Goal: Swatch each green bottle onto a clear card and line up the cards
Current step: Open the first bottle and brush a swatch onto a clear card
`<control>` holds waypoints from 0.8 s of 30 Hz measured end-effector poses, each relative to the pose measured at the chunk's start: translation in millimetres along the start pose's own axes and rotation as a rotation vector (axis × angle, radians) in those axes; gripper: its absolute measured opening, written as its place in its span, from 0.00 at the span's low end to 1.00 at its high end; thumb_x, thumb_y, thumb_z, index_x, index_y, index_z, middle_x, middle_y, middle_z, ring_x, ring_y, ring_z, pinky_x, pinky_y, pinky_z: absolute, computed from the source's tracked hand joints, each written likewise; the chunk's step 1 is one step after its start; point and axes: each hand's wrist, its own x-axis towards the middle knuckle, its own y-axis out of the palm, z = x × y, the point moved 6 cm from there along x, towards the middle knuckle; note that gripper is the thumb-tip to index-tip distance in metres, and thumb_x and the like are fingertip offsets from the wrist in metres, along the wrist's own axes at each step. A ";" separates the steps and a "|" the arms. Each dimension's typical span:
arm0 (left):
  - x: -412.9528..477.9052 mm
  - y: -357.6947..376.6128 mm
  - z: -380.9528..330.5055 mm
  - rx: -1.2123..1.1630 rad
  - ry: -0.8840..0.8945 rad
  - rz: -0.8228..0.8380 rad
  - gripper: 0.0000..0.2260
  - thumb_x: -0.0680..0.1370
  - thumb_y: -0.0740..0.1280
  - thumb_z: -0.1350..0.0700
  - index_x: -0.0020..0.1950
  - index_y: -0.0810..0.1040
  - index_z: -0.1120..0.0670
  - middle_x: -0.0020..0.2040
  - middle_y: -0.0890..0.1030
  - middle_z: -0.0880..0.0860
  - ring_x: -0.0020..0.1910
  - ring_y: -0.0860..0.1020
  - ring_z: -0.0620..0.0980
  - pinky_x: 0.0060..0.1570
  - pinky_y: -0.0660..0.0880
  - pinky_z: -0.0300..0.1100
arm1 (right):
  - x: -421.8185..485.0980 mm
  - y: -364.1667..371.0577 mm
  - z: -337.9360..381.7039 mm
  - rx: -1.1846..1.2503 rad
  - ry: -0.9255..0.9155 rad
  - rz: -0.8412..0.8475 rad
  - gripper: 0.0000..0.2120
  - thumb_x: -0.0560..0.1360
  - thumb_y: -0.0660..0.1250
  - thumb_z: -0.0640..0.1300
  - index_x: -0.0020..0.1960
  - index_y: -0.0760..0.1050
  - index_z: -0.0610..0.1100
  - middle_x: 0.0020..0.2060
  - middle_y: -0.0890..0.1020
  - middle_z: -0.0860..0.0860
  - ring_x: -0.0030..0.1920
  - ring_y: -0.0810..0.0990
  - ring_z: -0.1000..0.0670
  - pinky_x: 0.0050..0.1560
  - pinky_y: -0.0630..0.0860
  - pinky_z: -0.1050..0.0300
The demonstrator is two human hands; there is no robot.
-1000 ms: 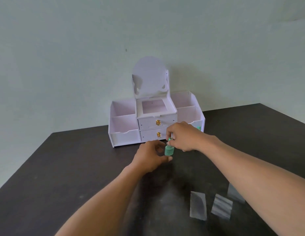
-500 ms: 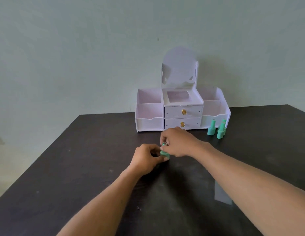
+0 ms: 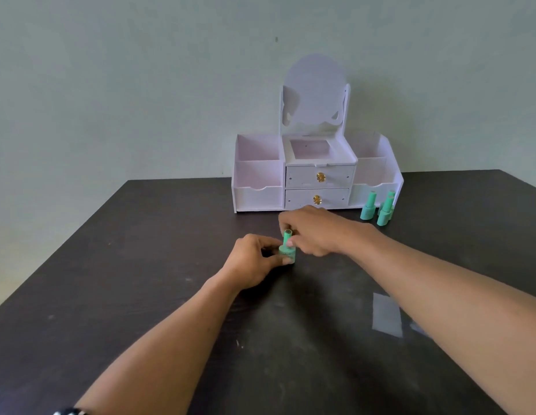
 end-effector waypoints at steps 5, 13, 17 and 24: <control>-2.6 -1.1 1.5 0.000 0.023 -0.019 0.10 0.70 0.79 0.48 0.50 0.86 0.43 0.40 0.84 0.38 0.42 0.78 0.31 0.42 0.69 0.26 | -6.3 -4.2 8.4 -0.036 0.050 0.018 0.24 0.76 0.67 0.62 0.64 0.71 0.49 0.56 0.76 0.48 0.56 0.77 0.43 0.56 0.76 0.44; -7.4 0.6 0.4 0.049 0.022 -0.063 0.16 0.71 0.77 0.45 0.57 0.85 0.44 0.47 0.85 0.41 0.47 0.78 0.38 0.49 0.71 0.35 | -10.6 0.1 12.2 0.012 -0.044 0.012 0.17 0.76 0.71 0.52 0.63 0.73 0.53 0.54 0.74 0.54 0.56 0.76 0.48 0.55 0.77 0.45; -7.4 1.2 2.2 0.042 0.016 -0.074 0.15 0.71 0.77 0.45 0.57 0.84 0.43 0.47 0.84 0.40 0.50 0.79 0.39 0.54 0.75 0.40 | -8.3 -0.5 0.4 -0.039 0.037 -0.074 0.13 0.79 0.67 0.56 0.58 0.76 0.49 0.50 0.77 0.50 0.52 0.78 0.43 0.49 0.77 0.48; -7.9 0.5 0.9 0.033 0.014 -0.083 0.13 0.70 0.78 0.46 0.53 0.85 0.44 0.48 0.84 0.42 0.50 0.79 0.41 0.51 0.73 0.38 | -3.9 -3.1 6.7 0.026 0.024 -0.053 0.12 0.75 0.70 0.58 0.53 0.75 0.52 0.51 0.76 0.52 0.54 0.78 0.45 0.52 0.77 0.47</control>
